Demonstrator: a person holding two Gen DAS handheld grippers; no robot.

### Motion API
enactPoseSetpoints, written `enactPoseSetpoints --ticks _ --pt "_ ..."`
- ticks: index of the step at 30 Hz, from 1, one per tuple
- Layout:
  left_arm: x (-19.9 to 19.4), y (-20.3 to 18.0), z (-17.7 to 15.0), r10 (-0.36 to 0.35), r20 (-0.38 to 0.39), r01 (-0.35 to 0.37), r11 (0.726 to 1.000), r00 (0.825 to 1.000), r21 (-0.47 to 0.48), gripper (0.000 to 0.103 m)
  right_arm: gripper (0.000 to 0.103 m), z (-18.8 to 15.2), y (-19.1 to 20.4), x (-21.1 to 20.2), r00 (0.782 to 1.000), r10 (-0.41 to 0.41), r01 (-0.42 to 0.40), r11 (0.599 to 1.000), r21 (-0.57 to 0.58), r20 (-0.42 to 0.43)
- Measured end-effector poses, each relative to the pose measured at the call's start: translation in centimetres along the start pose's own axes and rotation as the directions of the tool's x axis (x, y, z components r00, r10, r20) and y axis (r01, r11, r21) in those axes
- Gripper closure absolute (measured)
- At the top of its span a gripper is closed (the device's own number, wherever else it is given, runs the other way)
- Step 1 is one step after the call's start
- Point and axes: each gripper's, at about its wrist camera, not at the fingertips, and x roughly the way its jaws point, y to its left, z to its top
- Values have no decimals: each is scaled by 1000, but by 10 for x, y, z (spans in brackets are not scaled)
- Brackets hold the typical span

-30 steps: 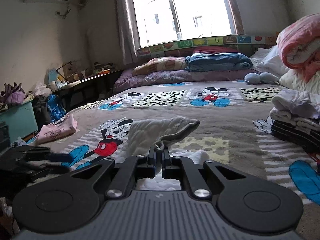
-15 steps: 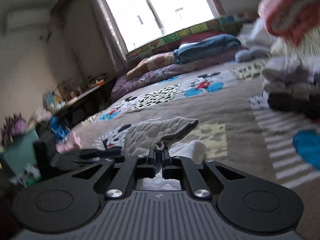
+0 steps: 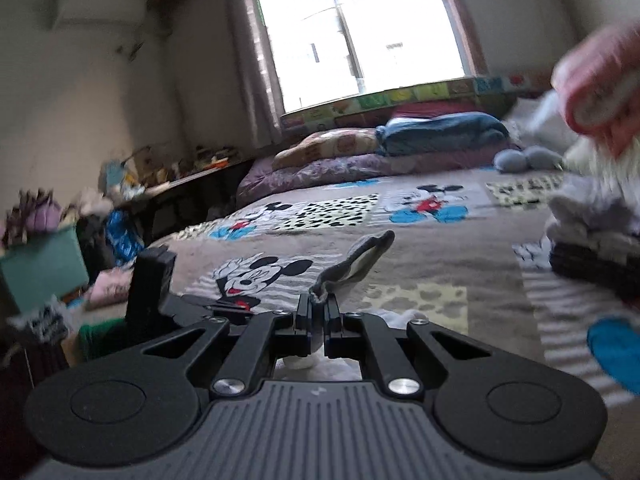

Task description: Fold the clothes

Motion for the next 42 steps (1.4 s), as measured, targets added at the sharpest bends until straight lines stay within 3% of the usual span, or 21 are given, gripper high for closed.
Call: enactPoseSetpoints --ticks 3,8,10,11,15,16,18,21,27,30,37,39,42 --pt "0 3 1 -13 2 13 1000 1000 -22 62 96 4 25 0 1000 -9 7 986 -166 -9" --pt "-7 12 0 -69 35 72 994 997 -81 55 96 0 59 -3 999 -18 2 911 -411 -34" --pt "-13 21 -1 -124 69 132 982 990 -132 35 96 -3 64 -5 998 -33 9 891 -454 -44" --pt "-16 28 -2 -159 96 173 970 983 -170 30 96 -5 65 -6 998 -48 19 876 -483 -48" --pt "-30 58 -8 -235 221 302 885 947 -354 17 96 -10 67 -5 994 -88 38 843 -537 -68" --pt "-32 66 -9 -247 250 332 854 936 -401 10 96 -12 70 -4 993 -97 41 829 -558 -72" --pt "-35 80 -13 -265 309 391 780 914 -488 7 96 -17 77 -4 992 -94 28 809 -587 -81" --pt "-31 90 -14 -270 332 421 697 904 -580 5 96 -30 97 -5 992 -81 -9 738 -675 -102" --pt "-23 82 -8 -274 299 403 707 914 -582 5 96 -58 138 -2 985 -64 -95 577 -811 -161" --pt "-18 77 -5 -275 283 392 715 919 -579 5 96 -69 155 0 979 -64 -131 521 -844 -192" --pt "-10 68 1 -274 247 368 734 929 -570 5 96 -86 163 1 961 -71 -199 489 -849 -266" --pt "-9 67 0 -272 244 364 738 931 -568 5 95 -89 160 2 954 -82 -212 494 -843 -288" --pt "-9 66 0 -268 239 358 743 933 -565 5 92 -86 159 -1 946 -66 -235 539 -809 -319"
